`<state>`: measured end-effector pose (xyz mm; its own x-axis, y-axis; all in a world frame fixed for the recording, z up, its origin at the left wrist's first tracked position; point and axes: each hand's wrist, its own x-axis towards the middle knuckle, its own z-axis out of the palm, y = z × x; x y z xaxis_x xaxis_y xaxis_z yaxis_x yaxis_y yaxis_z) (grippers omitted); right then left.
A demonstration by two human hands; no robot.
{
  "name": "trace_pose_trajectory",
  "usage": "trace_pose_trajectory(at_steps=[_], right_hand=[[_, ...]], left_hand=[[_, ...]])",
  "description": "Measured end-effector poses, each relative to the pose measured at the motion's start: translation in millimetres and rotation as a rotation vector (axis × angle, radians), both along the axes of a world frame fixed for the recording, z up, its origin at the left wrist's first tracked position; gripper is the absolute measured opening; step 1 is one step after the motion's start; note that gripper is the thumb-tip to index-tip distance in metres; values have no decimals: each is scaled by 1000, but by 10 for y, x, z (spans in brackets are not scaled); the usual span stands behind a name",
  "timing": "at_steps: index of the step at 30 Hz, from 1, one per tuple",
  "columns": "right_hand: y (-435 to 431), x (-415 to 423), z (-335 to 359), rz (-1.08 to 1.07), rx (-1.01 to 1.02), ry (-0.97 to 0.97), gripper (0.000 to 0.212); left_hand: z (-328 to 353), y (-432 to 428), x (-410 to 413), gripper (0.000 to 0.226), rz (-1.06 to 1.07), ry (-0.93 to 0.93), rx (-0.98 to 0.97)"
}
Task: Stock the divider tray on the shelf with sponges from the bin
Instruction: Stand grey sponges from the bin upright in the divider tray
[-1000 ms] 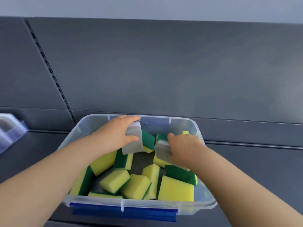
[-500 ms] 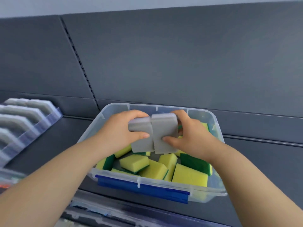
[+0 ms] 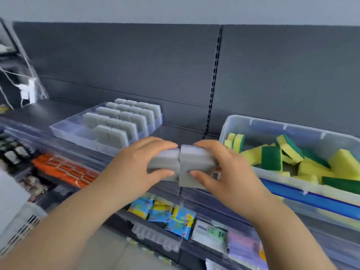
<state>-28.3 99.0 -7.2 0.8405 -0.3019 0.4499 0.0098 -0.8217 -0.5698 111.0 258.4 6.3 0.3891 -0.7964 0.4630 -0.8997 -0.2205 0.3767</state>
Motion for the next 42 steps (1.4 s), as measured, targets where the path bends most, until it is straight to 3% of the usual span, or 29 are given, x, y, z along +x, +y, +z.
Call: trace_pose_trajectory(at_steps=[5, 13, 25, 29, 32, 36, 42], right_hand=[[901, 492, -204, 85, 30, 119, 45], [1398, 1269, -257, 143, 0, 199, 43], [1266, 3228, -141, 93, 97, 60, 43], [1183, 3807, -3, 72, 174, -11, 52], [1180, 4125, 22, 40, 197, -45, 59], [1240, 4398, -55, -45, 190, -44, 52], [1483, 4708, -153, -354, 162, -22, 52]], left_hand=[[-276, 992, 360, 52, 79, 117, 11], [-489, 1558, 1031, 46, 102, 153, -31], [-340, 1614, 2994, 51, 254, 91, 20], [-272, 1657, 3572, 46, 314, 87, -46], [-297, 1687, 3919, 48, 353, 106, -100], [-341, 1633, 4350, 53, 305, 233, -118], [-496, 1492, 4984, 47, 126, 375, -92]])
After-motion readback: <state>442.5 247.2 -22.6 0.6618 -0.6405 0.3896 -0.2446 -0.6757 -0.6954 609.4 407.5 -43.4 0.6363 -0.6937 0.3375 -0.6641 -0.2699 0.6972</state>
